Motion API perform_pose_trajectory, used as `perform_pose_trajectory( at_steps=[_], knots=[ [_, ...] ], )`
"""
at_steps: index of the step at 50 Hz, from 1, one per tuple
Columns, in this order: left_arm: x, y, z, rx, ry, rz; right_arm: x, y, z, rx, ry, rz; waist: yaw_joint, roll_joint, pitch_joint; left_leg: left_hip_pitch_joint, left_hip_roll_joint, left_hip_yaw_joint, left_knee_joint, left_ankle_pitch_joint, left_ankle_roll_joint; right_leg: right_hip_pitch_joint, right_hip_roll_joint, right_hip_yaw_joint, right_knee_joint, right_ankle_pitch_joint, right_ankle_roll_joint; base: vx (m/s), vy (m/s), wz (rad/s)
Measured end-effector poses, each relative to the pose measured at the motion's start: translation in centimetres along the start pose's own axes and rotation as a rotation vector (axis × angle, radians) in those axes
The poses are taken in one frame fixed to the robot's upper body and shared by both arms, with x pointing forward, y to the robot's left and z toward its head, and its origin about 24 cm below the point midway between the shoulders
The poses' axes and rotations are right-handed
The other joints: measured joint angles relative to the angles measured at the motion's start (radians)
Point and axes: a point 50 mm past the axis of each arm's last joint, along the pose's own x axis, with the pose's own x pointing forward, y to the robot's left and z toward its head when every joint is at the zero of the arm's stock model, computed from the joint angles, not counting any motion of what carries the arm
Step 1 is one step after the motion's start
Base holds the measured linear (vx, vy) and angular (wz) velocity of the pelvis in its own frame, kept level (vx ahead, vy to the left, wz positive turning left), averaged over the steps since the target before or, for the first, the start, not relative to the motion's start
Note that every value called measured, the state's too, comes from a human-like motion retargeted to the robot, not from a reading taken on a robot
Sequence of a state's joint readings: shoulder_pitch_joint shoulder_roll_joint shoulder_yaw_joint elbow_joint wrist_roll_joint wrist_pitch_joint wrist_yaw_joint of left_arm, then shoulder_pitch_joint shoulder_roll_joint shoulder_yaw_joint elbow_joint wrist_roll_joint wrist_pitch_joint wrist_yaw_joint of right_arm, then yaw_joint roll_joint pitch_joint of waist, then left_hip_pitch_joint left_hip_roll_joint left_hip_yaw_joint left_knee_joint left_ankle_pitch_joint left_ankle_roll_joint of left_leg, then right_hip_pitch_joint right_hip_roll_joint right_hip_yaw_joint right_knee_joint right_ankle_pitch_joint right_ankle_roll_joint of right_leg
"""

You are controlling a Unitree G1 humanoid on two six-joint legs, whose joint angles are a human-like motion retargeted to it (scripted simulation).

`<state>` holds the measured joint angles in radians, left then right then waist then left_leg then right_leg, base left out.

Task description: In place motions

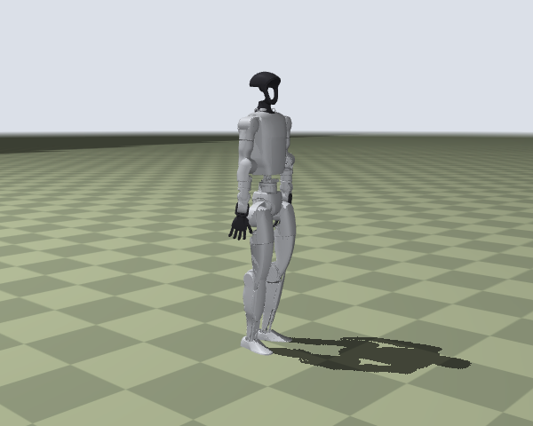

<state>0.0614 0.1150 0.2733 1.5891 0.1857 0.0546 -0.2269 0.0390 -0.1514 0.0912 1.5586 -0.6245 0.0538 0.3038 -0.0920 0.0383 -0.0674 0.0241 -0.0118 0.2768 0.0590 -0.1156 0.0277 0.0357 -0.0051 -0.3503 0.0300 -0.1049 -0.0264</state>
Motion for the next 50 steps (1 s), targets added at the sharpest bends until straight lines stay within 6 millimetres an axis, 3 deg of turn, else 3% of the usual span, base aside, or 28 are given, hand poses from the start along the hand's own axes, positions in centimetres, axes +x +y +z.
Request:
perform_pose_trajectory(
  at_steps=[12,30,40,50],
  knots=[
    [-0.1,0.5,1.0,-0.024,-0.038,0.02,0.1,0.1,0.1,0.01,-0.024,-0.017,0.02,-0.004,-0.006,-0.025,0.01,0.011,0.032,-0.015,-0.011,-0.021,-0.001,0.005,0.004,0.006,-0.001,0.0,0.02,0.02],
    [-0.5,1.2,3.9,0.037,-0.176,0.103,0.0,-0.4,-1.6,0.033,0.01,-0.052,0.095,-0.033,0.022,-0.083,-0.025,-0.136,0.064,0.027,-0.016,0.018,-0.023,-0.097,-0.006,-0.024,-0.011,0.0,0.08,0.43],
    [-0.4,1.1,3.0,0.073,-0.169,0.133,-0.1,-0.8,-0.2,0.028,-0.061,-0.074,0.131,-0.033,0.011,-0.103,-0.04,-0.172,0.068,0.035,-0.016,0.02,-0.031,-0.127,-0.009,-0.03,-0.012,0.02,0.02,0.14],
    [-0.4,0.8,3.4,0.165,-0.172,0.098,0.0,-0.3,0.8,-0.007,-0.111,-0.06,0.148,-0.025,-0.002,-0.121,-0.046,-0.189,0.073,0.042,-0.015,0.018,-0.036,-0.151,-0.013,-0.033,-0.01,0.0,0.0,0.0]
  ],
)
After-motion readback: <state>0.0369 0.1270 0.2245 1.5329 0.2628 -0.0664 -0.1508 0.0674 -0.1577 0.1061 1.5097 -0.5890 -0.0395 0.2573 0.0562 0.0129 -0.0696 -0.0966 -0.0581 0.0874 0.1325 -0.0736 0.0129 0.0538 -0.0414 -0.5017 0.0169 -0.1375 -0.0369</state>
